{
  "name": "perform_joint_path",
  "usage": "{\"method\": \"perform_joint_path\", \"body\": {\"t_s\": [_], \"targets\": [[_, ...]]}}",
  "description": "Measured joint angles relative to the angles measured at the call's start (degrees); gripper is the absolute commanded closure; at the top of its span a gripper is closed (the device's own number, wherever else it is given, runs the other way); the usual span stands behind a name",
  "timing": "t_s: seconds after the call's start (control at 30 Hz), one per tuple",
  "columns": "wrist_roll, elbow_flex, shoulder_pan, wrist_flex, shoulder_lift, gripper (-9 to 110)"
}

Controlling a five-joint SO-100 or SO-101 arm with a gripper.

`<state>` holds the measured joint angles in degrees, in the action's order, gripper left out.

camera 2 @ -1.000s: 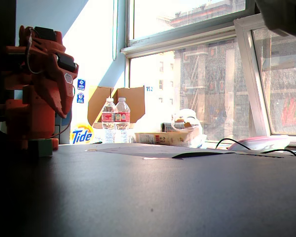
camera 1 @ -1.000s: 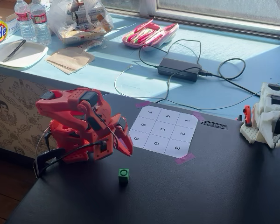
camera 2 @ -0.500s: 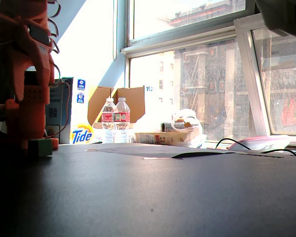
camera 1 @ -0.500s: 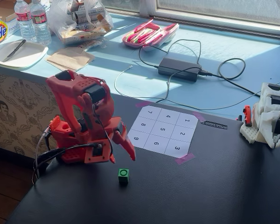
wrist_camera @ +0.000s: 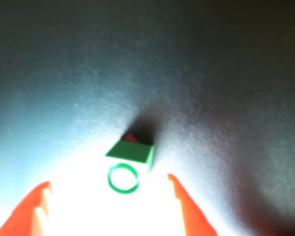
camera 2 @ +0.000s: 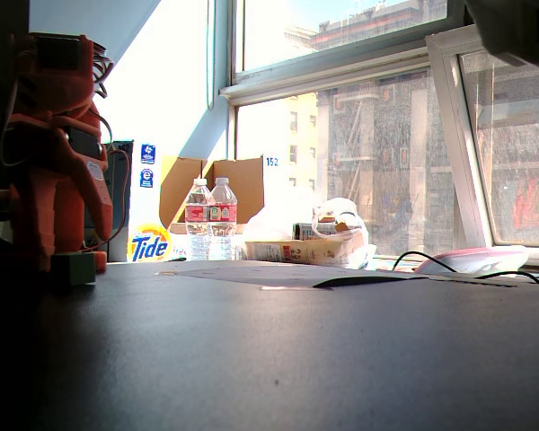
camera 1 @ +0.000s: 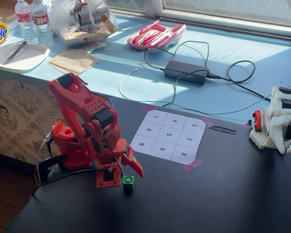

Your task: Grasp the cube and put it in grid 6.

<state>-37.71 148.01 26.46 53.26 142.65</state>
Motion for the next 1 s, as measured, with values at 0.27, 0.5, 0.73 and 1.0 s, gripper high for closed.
{"method": "perform_joint_path", "body": {"t_s": [0.27,0.5,0.73,1.0], "targets": [[0.09,0.79,-2.90,-2.46,0.00,65],[0.88,4.83,-3.34,-7.47,-2.11,75],[0.88,5.36,-3.34,-8.53,-2.64,101],[1.32,3.25,-3.69,-5.80,-2.55,101]]}}
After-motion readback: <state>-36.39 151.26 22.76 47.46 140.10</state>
